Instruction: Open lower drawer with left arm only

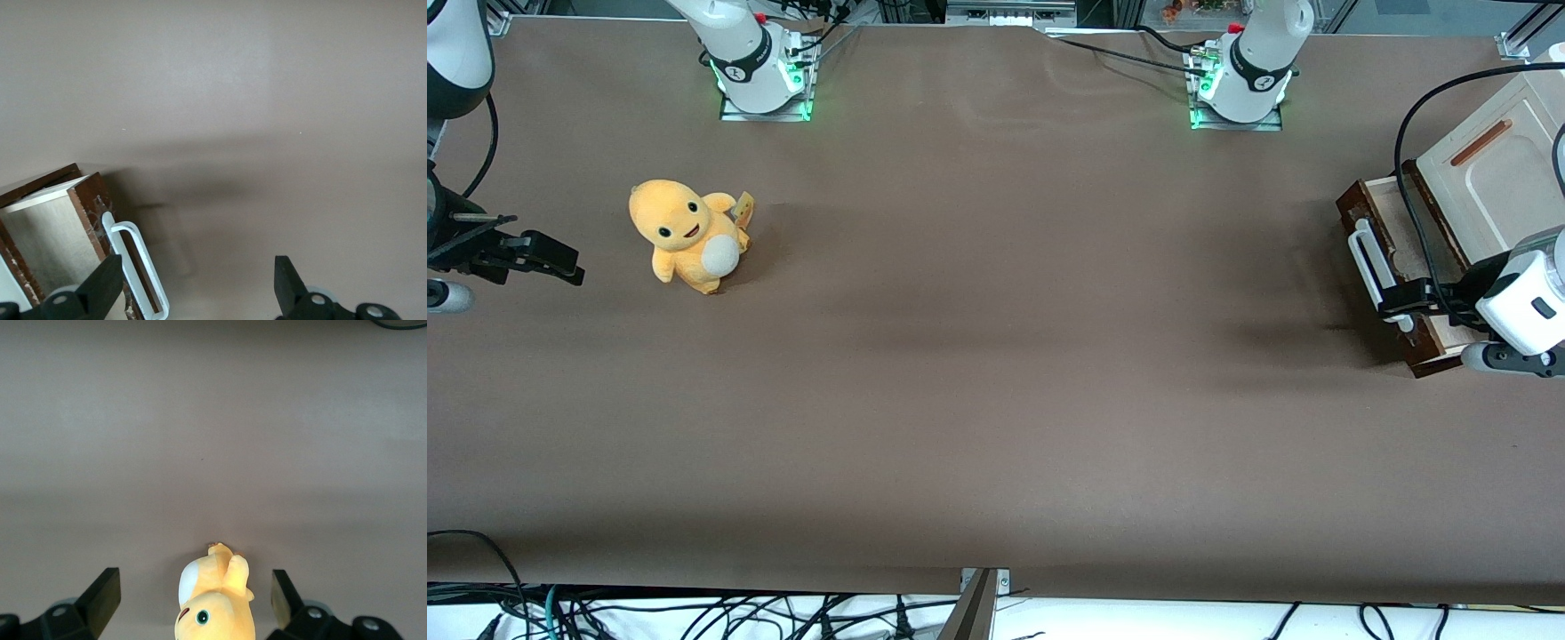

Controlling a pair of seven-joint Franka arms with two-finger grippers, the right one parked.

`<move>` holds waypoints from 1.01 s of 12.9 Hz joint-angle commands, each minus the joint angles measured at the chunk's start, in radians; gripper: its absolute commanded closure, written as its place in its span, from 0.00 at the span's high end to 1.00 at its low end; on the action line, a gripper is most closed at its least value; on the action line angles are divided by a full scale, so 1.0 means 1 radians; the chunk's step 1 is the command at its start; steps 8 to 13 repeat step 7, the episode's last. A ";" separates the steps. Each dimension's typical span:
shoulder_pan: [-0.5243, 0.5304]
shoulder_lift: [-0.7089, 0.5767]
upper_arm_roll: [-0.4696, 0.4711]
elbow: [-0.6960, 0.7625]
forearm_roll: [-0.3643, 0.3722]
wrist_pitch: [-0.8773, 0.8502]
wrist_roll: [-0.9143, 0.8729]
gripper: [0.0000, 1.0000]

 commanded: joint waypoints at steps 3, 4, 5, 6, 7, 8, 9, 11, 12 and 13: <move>-0.001 -0.015 -0.004 0.005 0.031 -0.011 0.015 1.00; -0.001 -0.015 -0.004 0.005 0.031 -0.010 0.012 1.00; -0.001 -0.015 -0.004 0.003 0.030 -0.011 0.012 1.00; 0.001 -0.015 -0.002 0.003 0.030 -0.011 0.012 1.00; -0.001 -0.015 0.000 0.003 0.030 -0.011 0.012 1.00; -0.001 -0.015 0.000 0.003 0.030 -0.011 0.012 1.00; -0.001 -0.015 0.000 0.003 0.030 -0.011 0.012 1.00; -0.001 -0.015 0.000 0.003 0.030 -0.011 0.012 1.00; -0.001 -0.015 0.000 0.003 0.030 -0.011 0.012 1.00; -0.001 -0.015 0.000 0.003 0.030 -0.011 0.012 1.00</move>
